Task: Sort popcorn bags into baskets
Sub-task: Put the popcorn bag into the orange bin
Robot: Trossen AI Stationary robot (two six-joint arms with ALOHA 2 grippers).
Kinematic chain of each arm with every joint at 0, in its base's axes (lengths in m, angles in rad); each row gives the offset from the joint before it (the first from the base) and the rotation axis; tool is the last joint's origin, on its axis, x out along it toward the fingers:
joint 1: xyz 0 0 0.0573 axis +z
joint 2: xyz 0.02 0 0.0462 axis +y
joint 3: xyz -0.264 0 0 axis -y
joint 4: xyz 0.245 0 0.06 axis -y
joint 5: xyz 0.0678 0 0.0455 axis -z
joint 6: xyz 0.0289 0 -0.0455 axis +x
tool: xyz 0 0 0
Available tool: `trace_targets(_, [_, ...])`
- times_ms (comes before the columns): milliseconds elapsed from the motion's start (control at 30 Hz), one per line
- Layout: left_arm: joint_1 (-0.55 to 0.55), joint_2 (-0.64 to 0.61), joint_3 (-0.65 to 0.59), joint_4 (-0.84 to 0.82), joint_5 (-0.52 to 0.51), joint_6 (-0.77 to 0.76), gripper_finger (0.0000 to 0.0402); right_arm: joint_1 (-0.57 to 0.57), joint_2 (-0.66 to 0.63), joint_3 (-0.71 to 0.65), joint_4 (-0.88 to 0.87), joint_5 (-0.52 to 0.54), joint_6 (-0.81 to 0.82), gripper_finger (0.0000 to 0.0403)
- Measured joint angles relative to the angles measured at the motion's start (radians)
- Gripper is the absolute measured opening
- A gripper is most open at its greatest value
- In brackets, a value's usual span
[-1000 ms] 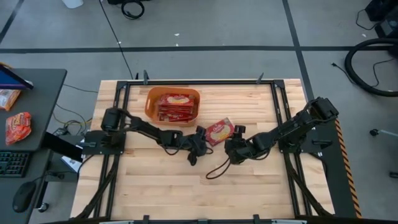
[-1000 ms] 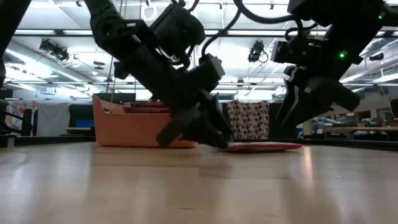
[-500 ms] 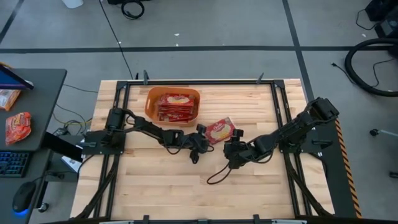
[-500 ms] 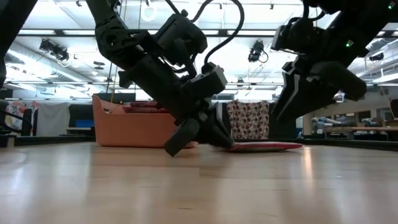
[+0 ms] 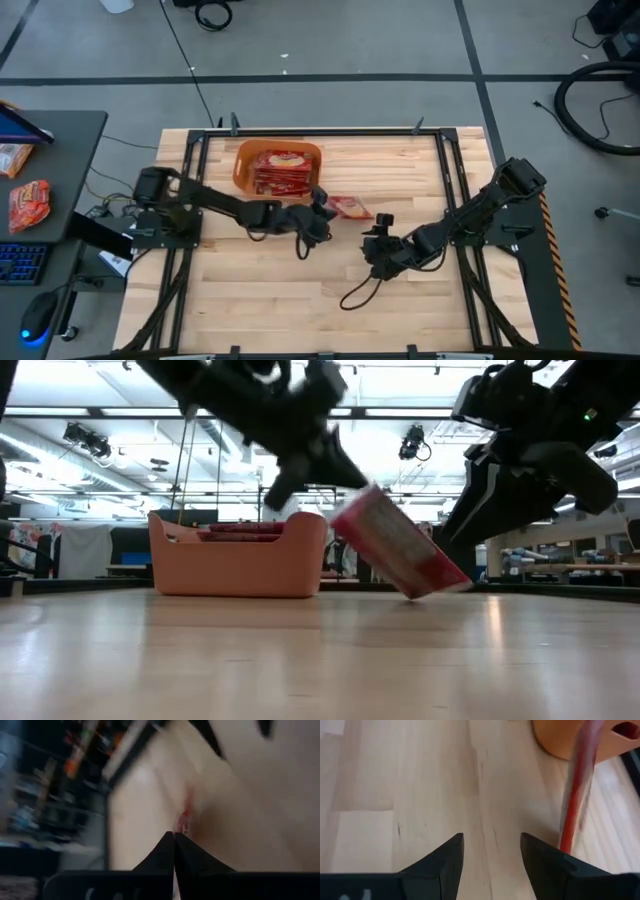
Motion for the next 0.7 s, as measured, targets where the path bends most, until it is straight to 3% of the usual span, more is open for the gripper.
trace_targets(333, [0.088, -0.293, 0.001, -0.039, 0.015, 0.163, 0.0004, 0.020, 0.000, 0.000, 0.001, 0.019, 0.087, 0.0200])
trace_targets(533, [0.261, -0.406, 0.001, -0.055, 0.019, 0.159, 0.0003, 0.022, 0.000, 0.000, 0.019, 0.045, 0.087, 0.0200])
trace_targets(700, [0.447, -0.435, 0.002, -0.112, 0.227, 0.077, 0.0003, 0.022, 0.000, 0.000, 0.024, 0.045, 0.088, 0.0200])
